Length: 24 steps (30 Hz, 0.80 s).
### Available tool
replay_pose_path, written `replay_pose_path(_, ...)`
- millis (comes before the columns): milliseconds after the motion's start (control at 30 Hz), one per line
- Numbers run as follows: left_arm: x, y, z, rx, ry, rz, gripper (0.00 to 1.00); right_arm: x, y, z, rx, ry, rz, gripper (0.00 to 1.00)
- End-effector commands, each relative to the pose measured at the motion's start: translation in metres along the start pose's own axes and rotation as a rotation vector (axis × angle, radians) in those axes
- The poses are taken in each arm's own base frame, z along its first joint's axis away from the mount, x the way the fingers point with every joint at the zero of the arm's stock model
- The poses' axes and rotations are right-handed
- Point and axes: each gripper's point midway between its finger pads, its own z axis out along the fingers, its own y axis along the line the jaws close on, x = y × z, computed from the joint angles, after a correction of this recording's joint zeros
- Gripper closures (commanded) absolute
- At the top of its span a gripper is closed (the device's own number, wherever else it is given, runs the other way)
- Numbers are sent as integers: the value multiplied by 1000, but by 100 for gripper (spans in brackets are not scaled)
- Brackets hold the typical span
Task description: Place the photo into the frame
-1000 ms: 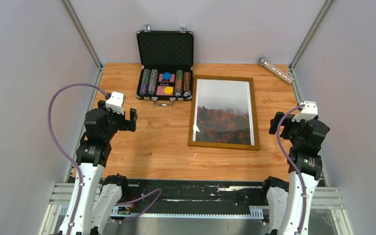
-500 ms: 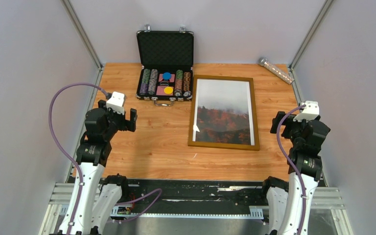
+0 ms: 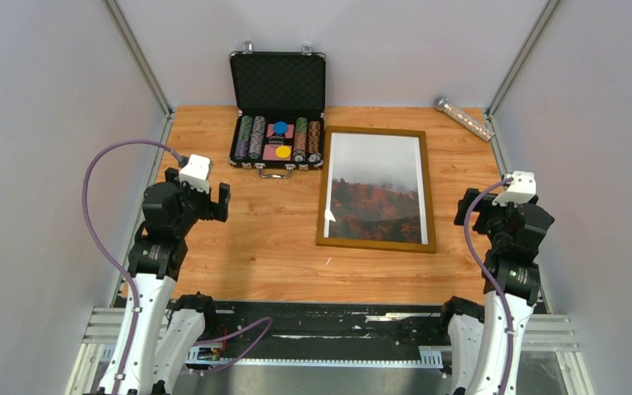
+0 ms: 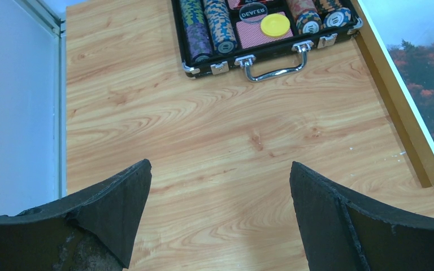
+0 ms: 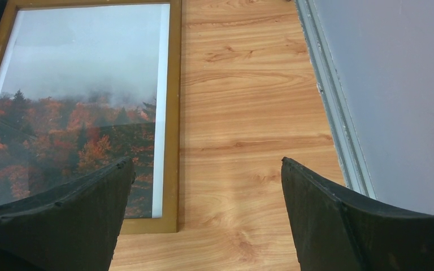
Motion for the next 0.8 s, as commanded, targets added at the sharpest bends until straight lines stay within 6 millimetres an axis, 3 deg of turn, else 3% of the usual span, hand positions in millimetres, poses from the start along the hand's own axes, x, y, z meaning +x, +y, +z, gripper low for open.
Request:
replay_pose_path(0,-10,3,-2,-6,-46,26,0,-12,-2,0,9,-51,-12,0)
replay_pose_path(767,-11,3,-5,-8,-55,35,0,-12,-3,1,16,-56,-11,0)
